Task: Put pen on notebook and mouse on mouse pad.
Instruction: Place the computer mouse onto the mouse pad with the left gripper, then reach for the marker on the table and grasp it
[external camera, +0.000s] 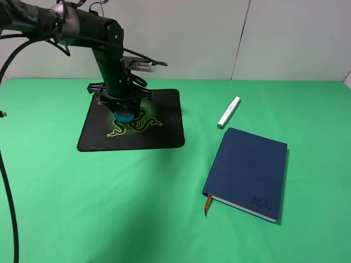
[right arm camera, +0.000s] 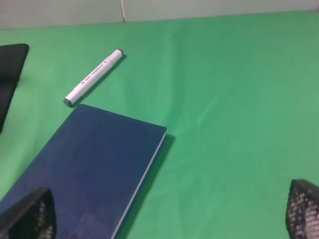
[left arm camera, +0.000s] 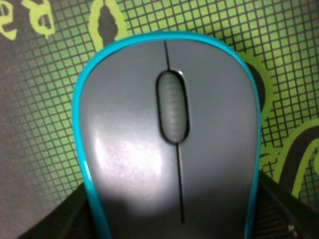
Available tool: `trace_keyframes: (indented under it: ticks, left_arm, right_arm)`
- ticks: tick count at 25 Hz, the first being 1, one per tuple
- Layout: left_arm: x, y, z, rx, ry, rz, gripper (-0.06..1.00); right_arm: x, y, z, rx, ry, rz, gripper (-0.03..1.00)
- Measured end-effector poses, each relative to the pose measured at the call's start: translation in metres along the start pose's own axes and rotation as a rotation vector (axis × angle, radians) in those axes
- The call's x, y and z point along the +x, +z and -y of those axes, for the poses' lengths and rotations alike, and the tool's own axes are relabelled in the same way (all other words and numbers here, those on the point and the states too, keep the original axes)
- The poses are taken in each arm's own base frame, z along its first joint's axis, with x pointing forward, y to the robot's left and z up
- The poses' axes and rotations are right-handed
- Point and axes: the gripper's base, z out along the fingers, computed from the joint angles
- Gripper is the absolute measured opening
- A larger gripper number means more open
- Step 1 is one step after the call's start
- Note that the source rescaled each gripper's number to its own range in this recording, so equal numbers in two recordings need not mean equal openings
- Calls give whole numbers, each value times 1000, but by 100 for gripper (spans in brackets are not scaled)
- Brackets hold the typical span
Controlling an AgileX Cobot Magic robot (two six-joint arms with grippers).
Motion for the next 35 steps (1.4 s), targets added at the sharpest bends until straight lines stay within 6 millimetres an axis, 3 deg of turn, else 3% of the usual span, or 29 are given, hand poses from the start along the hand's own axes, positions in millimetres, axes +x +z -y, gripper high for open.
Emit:
trace_keyframes:
  ticks: [8, 9, 12, 13, 15, 18, 26, 31, 35]
  left_arm:
    - [0, 0, 0, 1, -23, 2, 2]
    - [0, 0, 0, 1, -24, 2, 12]
    - [-1, 0, 0, 3, -25, 16, 69]
    - [-2, 0, 0, 4, -25, 21, 81]
    - [-2, 0, 1, 6, -25, 25, 92]
    - [-2, 0, 1, 8, -27, 26, 98]
    - [-2, -1, 0, 6, -27, 19, 100]
    - [-5, -25, 0, 7, -27, 42, 100]
    - [-9, -57, -2, 12, -28, 75, 100]
  right_arm:
    - [0, 0, 0, 0, 0, 1, 100]
    - [0, 0, 0, 0, 0, 1, 100]
    - [0, 0, 0, 0, 0, 1, 100]
    - [0, 0, 0, 0, 0, 1, 100]
    - [0, 0, 0, 0, 0, 1, 100]
    - [0, 0, 0, 0, 0, 1, 100]
    - [0, 0, 0, 0, 0, 1, 100]
    - [0, 0, 0, 0, 0, 1, 100]
    - [0, 0, 0, 0, 0, 1, 100]
